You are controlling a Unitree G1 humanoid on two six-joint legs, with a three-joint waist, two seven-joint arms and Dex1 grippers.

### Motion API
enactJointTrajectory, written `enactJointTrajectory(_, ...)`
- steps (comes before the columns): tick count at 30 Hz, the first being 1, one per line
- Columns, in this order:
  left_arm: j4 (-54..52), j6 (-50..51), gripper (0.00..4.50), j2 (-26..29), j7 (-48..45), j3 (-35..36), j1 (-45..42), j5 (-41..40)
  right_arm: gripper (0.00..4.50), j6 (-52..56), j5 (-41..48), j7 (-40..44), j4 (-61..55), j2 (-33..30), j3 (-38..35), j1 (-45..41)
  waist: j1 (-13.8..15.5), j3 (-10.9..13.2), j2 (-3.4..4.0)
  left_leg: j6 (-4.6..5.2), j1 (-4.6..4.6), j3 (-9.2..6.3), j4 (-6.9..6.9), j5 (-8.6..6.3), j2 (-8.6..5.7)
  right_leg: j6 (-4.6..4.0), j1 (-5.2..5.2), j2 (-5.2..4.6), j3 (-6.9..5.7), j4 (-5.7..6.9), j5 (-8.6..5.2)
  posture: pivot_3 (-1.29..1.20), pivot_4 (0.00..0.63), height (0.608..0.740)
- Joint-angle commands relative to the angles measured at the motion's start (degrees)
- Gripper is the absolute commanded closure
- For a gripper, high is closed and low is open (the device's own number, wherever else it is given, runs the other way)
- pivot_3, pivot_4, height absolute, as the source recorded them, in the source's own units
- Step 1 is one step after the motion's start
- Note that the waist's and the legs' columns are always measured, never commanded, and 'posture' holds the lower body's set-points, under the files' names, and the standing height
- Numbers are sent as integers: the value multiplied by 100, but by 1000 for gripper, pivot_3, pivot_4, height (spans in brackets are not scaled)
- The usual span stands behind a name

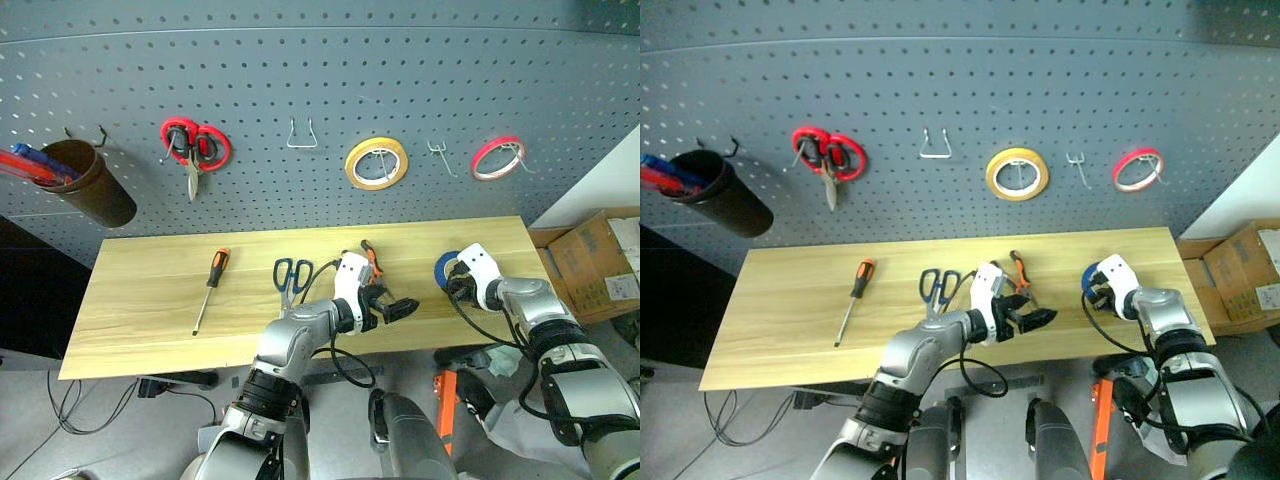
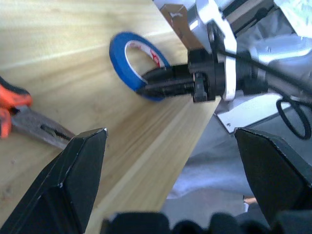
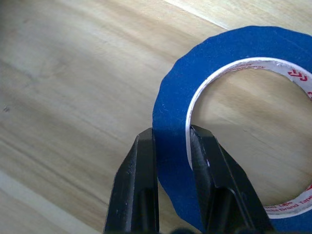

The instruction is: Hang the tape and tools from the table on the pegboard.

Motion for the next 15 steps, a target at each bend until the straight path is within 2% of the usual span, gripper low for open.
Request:
enactJointTrajectory(1, -560, -30, 0, 73, -136, 85, 64, -208, 3952, 477, -4, -229, -2135, -60, -5, 1251, 14, -3, 3, 0, -1, -2, -2, 0, 0, 4, 0, 0, -1, 0, -2, 97, 269, 740)
enactJointTrajectory(4, -1157, 308, 0, 309, -221, 344, 232, -543, 3952, 624, -267, -900, -4540, -27, -197, 2424, 13, -21, 31, -11, -9, -14, -5, -5, 1, 30, -5, -1, -7, 8, -18, 72, 240, 740)
enactJointTrajectory(8, -2060, 1109, 0, 711, -346, 796, 406, -1359, 3952, 396, -1095, -1956, -6802, 200, -146, 3679, -46, -47, 63, -42, -18, 5, -2, -4, -1, 35, -32, -7, 8, 13, -21, 43, 195, 740)
enactJointTrajectory(9, -2229, 1284, 0, 775, -336, 904, 420, -1557, 3952, 361, -1268, -2140, -7146, 252, -97, 3885, -53, -58, 56, -53, -20, 4, -2, 0, -2, 36, -35, -8, 8, 16, -21, 43, 195, 740)
enactJointTrajectory(12, -2442, 1815, 0, 831, -267, 1349, 212, -2279, 3952, 110, -1751, -2685, -7457, 465, 117, 4081, -58, -181, 35, -86, -20, -8, -1, 10, -1, 35, -33, -6, -5, 17, -20, 19, 142, 740)
enactJointTrajectory(15, -2325, 2030, 0, 902, -186, 1758, -176, -2715, 3952, -281, -2043, -3139, -7111, 613, 222, 3643, -77, -328, 2, -88, -16, -12, 11, 12, -11, 29, -19, -9, -2, 13, -14, 13, 111, 740)
